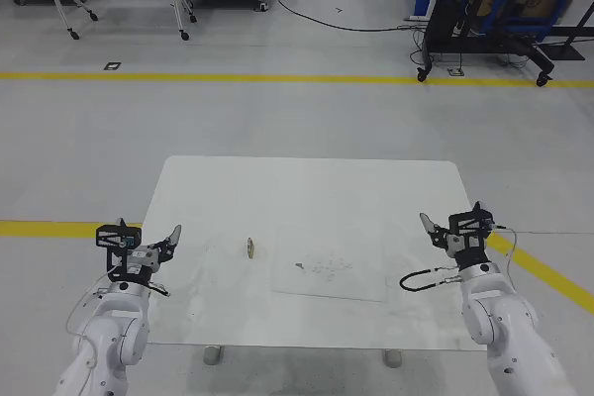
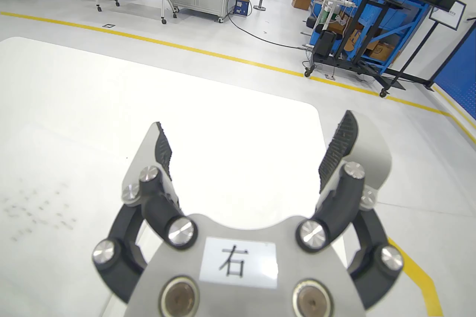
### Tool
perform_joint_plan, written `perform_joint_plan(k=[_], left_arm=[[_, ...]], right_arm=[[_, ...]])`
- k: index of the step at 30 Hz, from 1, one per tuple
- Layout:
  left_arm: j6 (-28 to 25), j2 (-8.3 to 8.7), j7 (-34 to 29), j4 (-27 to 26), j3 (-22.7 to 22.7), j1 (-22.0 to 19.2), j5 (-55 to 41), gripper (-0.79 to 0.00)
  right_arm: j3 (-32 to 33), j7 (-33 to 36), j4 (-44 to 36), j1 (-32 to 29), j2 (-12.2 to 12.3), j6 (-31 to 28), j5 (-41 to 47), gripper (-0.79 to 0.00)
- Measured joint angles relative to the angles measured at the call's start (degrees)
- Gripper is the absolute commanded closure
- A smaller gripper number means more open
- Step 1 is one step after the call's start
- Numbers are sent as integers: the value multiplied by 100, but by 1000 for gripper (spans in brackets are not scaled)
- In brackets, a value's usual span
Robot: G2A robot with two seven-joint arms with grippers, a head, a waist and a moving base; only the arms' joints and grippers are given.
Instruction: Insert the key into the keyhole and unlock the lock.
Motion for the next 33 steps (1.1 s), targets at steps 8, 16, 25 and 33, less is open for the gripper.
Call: perform_joint_plan(k=[8, 16, 25, 33], left_arm=[[0, 0, 0, 0, 0, 0, 0, -785], [0, 0, 0, 0, 0, 0, 0, -785], [0, 0, 0, 0, 0, 0, 0, -785], [0, 0, 0, 0, 0, 0, 0, -785]], right_arm=[[-1142, 711, 490, 934, -74, -608, -838, -785], [-1990, 837, 1102, 1586, -201, -714, -978, -785], [-2128, 822, 1159, 1664, -195, -967, -998, -785], [-2621, 657, 1940, 2401, -167, -3536, -1040, -785]])
